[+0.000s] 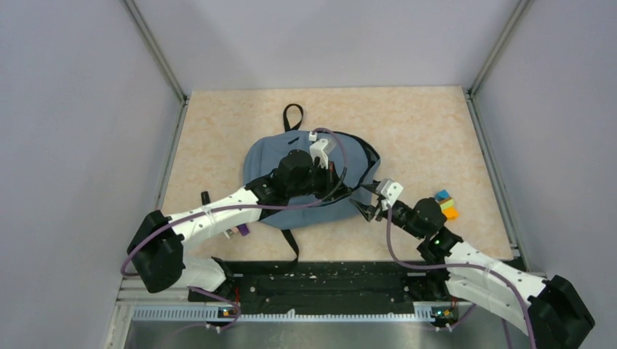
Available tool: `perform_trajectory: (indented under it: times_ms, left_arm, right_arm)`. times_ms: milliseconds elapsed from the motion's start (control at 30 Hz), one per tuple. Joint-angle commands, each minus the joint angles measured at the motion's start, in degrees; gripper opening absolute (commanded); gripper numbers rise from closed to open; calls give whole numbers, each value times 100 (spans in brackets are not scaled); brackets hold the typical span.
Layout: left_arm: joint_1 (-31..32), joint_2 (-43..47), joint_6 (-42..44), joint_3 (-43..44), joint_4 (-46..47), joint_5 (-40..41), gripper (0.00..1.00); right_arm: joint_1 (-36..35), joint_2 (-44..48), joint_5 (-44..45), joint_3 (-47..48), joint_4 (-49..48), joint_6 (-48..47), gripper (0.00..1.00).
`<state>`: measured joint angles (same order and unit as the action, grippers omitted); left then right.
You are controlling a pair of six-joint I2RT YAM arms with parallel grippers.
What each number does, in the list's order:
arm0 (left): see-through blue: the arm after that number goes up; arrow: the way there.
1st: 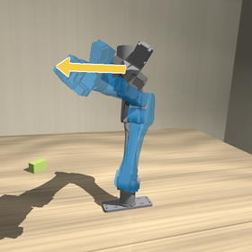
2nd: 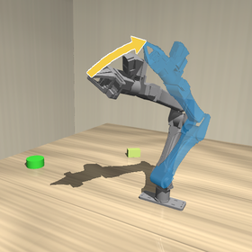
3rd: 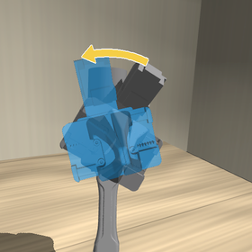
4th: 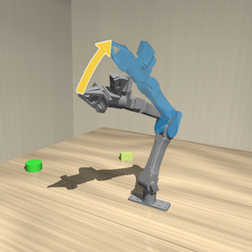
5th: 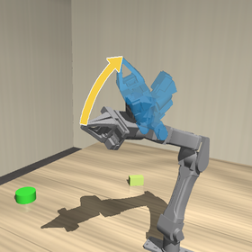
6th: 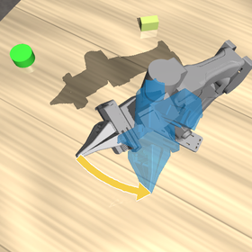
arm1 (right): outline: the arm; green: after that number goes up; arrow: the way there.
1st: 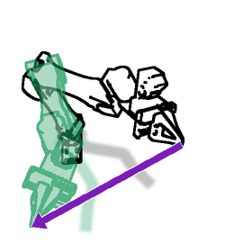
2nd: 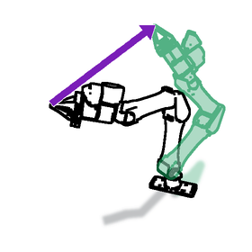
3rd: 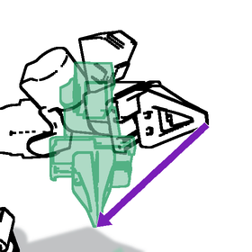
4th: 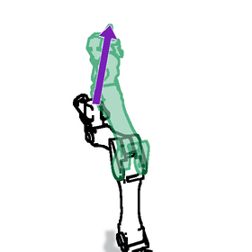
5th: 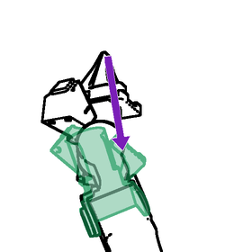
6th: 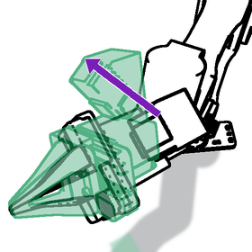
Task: Pack the student bag
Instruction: Zip the student bag at the center of the board.
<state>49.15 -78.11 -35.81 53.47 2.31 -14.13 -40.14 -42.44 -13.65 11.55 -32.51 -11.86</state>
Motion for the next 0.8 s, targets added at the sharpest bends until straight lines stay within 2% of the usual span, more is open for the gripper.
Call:
perform_trajectory:
  times_ms: [0, 533, 767]
  left_arm:
    - [-43, 277, 108, 342, 276, -113, 0]
    - [-37, 271, 68, 348, 215, -184, 0]
    - [-40, 332, 14, 342, 281, -164, 0]
  right_arm:
    - [-136, -259, 142, 114, -548, -388, 52]
    - [-577, -943, 533, 445, -1038, -885, 44]
    - [-583, -1292, 701, 545, -1076, -809, 25]
